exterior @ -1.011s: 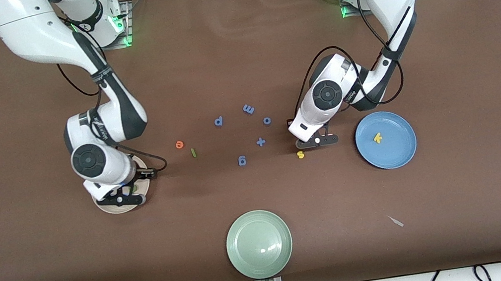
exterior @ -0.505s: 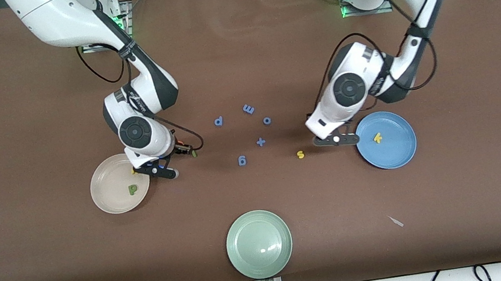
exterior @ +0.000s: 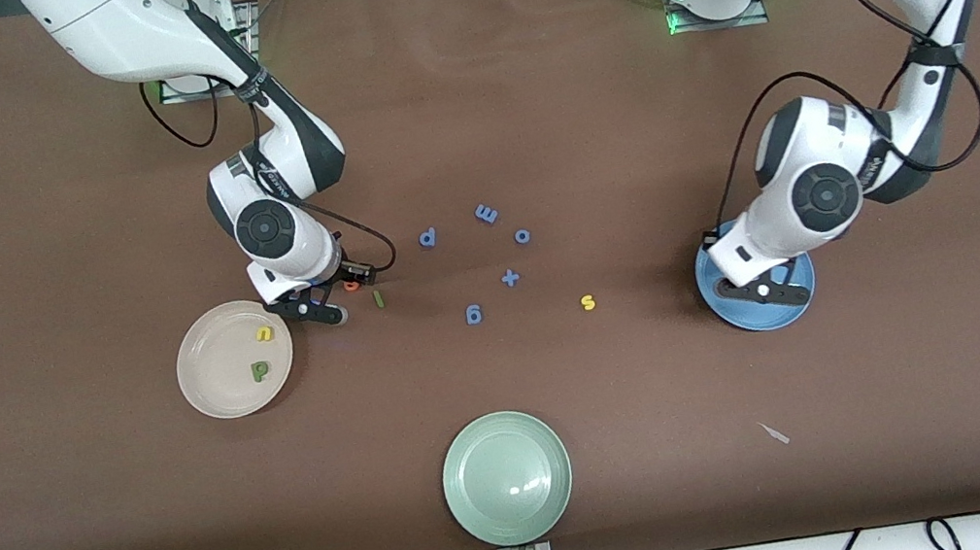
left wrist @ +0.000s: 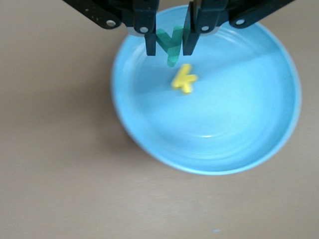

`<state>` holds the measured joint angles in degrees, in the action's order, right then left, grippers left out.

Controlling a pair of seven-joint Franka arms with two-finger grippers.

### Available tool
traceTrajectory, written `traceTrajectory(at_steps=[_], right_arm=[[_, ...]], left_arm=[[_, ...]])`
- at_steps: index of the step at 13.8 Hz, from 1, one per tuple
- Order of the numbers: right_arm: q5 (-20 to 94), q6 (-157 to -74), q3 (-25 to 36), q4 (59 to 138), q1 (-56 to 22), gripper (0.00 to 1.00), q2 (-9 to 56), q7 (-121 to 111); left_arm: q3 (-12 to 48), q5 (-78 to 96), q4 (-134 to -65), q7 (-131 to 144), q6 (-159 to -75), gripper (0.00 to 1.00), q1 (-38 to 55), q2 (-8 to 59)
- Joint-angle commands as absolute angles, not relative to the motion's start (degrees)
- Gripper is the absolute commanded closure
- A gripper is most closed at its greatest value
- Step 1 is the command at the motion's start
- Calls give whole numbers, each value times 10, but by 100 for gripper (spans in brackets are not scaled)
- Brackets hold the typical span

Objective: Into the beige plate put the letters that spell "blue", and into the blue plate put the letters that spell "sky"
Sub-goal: 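Carry the teal y onto the blue plate while the right gripper reaches the orange e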

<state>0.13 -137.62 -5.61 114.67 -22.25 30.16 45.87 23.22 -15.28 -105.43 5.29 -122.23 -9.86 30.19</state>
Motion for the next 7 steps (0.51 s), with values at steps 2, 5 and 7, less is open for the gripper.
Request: traceTrajectory(at_steps=[2, 5, 7], right_arm=[[-5, -1389, -60, 1166, -228, 28, 283, 468], [-24, -1398, -57, 1167, -228, 30, 291, 468], [-28, -1399, -56, 1167, -227, 32, 293, 468]], left_arm=[[239, -171, -1063, -2, -1220, 89, -142, 310], [239, -171, -1063, -29, -1223, 78, -168, 328], [239, -175, -1056, -74, -1223, 0, -174, 329]])
